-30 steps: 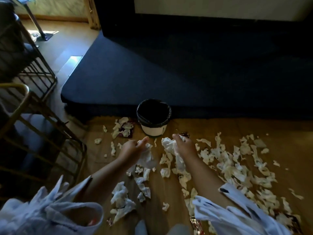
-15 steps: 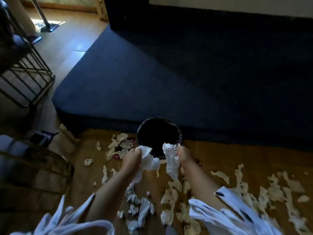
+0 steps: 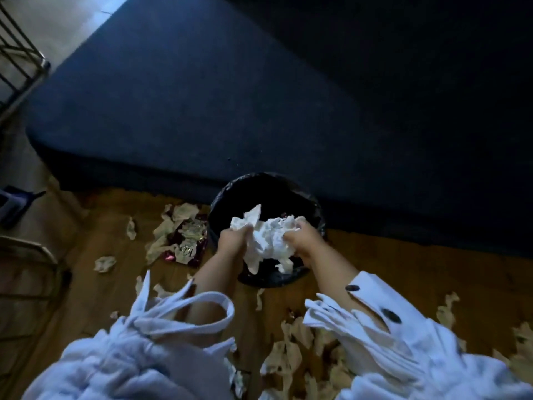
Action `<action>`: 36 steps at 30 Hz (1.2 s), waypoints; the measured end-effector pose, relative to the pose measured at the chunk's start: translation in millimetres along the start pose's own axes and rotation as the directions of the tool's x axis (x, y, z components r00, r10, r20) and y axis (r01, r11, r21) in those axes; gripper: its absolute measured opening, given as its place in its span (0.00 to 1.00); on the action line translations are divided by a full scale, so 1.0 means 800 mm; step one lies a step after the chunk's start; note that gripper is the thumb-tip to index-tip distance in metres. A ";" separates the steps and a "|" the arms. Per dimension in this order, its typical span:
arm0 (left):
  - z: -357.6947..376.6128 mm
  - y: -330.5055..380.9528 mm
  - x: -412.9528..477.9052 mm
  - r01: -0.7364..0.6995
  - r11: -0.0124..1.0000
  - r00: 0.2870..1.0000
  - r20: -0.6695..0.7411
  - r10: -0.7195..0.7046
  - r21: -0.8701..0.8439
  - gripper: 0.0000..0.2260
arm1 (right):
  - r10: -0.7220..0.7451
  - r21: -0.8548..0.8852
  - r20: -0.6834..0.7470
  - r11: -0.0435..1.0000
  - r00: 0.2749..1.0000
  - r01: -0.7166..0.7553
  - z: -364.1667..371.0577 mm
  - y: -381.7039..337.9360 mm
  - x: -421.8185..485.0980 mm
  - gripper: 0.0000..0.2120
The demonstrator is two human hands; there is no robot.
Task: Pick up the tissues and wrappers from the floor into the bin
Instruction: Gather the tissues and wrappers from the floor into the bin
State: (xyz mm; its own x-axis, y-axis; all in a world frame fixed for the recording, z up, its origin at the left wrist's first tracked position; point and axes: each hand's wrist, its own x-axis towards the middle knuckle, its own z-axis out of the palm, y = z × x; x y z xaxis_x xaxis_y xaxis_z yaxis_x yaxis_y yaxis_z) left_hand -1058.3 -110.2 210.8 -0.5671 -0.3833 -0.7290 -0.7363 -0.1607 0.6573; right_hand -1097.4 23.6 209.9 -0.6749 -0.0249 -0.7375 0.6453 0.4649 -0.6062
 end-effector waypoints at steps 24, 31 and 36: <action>-0.227 -0.140 -0.350 -0.402 0.799 0.909 0.302 0.288 0.447 0.20 | -0.184 0.135 -0.111 0.971 0.977 0.198 0.125 0.099 -0.424 0.11; -0.312 -0.267 -0.397 -0.330 0.835 0.936 0.266 0.230 0.441 0.19 | -0.180 0.075 -0.030 0.980 0.983 0.182 0.222 0.204 -0.493 0.10; -0.354 -0.358 -0.420 -0.230 0.880 0.965 0.217 0.149 0.416 0.19 | -0.139 0.095 0.024 0.986 0.990 0.136 0.267 0.275 -0.524 0.10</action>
State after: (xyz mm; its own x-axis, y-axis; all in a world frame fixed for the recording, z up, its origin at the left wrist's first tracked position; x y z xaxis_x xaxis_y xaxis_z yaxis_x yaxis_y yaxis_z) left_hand -551.9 -193.2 321.5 -0.7371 -0.1964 -0.6467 -0.6711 0.3252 0.6662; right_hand -596.4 -52.3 321.8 -0.7492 -0.1103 -0.6530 0.5785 0.3711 -0.7264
